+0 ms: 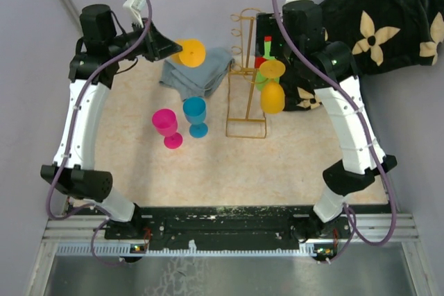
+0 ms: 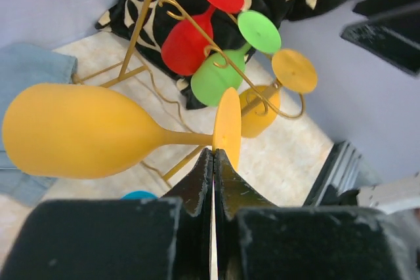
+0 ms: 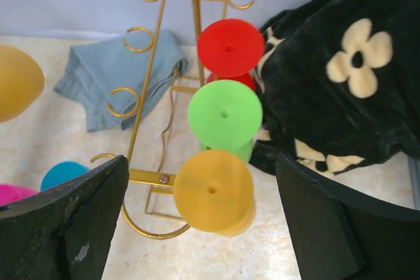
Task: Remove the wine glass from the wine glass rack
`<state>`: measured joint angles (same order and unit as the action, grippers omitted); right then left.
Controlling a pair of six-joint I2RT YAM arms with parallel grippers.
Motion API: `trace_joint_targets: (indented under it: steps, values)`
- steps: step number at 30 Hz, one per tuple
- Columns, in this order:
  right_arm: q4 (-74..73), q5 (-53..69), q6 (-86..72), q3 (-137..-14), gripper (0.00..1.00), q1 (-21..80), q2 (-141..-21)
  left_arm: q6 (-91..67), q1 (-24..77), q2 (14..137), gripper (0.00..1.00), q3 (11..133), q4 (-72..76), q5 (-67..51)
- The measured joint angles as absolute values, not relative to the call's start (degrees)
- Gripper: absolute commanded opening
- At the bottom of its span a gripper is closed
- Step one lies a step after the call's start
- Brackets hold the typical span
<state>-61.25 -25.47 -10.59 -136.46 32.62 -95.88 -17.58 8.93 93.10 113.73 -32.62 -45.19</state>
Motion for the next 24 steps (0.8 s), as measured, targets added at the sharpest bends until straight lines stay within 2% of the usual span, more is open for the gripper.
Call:
trace_joint_targets:
  steps: [7,14,24]
  values:
    - [-61.6,-17.23,-11.84,-136.68,0.93,31.24,-97.21,0.78,14.15,81.08,0.0,106.78,-37.28,-43.51]
    - [-62.02,-12.71,-12.69,-136.66,0.93,30.65,-97.17,13.06,19.66,74.35,0.0,101.62,-38.39,-40.75]
    - [-63.96,-6.11,-13.74,-136.57,0.93,29.34,-95.09,35.18,36.67,66.96,0.0,86.43,-39.22,-30.83]
